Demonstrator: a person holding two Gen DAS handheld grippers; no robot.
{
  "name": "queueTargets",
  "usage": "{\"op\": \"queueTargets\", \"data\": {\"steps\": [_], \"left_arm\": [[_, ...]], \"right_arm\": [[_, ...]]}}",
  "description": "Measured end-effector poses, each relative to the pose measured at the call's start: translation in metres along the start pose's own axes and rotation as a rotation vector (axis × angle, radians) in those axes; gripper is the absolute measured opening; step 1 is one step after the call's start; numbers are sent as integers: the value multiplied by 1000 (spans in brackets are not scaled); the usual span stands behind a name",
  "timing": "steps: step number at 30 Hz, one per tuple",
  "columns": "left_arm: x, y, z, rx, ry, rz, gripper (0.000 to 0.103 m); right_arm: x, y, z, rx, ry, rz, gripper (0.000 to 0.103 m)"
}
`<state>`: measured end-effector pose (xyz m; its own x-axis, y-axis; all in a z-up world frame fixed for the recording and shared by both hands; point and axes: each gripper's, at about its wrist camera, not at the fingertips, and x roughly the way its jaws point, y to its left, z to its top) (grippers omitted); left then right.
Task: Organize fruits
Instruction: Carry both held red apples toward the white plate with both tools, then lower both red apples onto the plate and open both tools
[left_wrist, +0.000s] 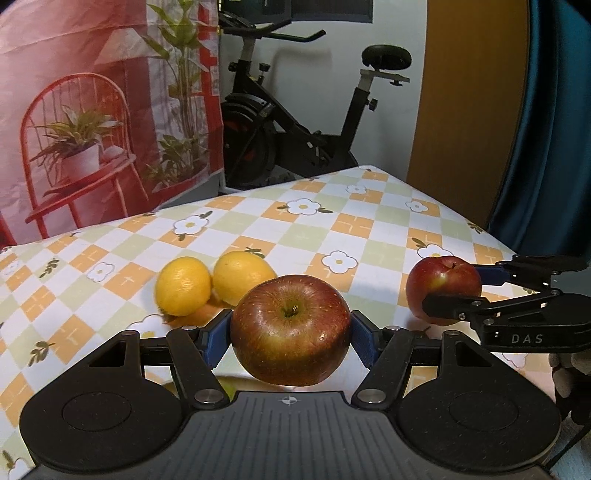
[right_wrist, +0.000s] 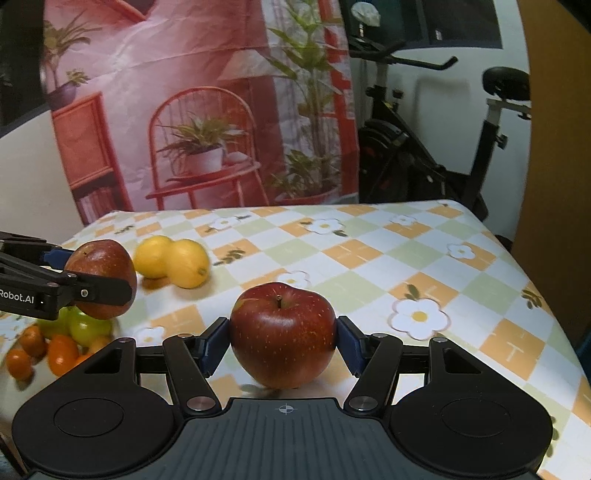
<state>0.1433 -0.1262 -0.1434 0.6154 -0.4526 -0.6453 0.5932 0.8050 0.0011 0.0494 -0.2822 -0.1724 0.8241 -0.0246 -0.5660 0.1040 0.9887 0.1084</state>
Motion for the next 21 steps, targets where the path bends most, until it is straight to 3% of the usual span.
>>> {"op": "queueTargets", "data": {"steps": [10, 21], "left_arm": [[-60, 31, -16, -50, -21, 23, 69], [-109, 59, -66, -72, 31, 43, 69]], "right_arm": [[-16, 52, 12, -56, -27, 132, 58], [-24, 115, 7, -127, 52, 310, 58]]}}
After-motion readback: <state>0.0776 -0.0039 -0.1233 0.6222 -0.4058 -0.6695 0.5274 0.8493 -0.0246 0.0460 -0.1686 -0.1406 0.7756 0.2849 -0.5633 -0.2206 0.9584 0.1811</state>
